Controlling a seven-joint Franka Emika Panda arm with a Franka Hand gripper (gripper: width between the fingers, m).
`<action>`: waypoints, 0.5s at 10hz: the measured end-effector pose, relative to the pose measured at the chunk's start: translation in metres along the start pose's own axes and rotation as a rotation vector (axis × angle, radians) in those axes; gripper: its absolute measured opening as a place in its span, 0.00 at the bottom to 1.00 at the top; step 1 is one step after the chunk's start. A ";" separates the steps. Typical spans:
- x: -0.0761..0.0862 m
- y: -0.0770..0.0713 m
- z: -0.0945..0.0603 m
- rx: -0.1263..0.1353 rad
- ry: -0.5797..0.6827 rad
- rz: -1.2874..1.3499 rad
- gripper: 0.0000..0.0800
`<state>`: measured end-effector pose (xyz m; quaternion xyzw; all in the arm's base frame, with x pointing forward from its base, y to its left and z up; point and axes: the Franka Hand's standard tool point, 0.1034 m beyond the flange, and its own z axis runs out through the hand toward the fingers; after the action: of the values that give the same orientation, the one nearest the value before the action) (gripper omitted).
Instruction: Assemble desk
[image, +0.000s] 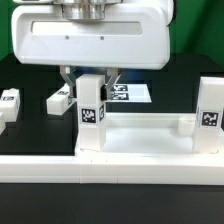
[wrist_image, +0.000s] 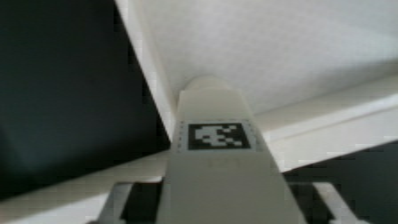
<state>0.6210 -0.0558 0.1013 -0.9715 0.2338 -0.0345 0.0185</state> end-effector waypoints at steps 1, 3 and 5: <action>0.000 -0.001 0.001 -0.001 -0.001 0.091 0.36; 0.000 -0.001 0.001 0.006 -0.001 0.252 0.36; 0.000 -0.002 0.001 0.005 -0.001 0.377 0.36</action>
Offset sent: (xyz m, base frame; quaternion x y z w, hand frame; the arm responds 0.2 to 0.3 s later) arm -0.0016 0.0037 -0.0057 -0.0063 -0.0073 0.1481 0.9889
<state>0.6215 -0.0542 0.1005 -0.9105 0.4115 -0.0307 0.0274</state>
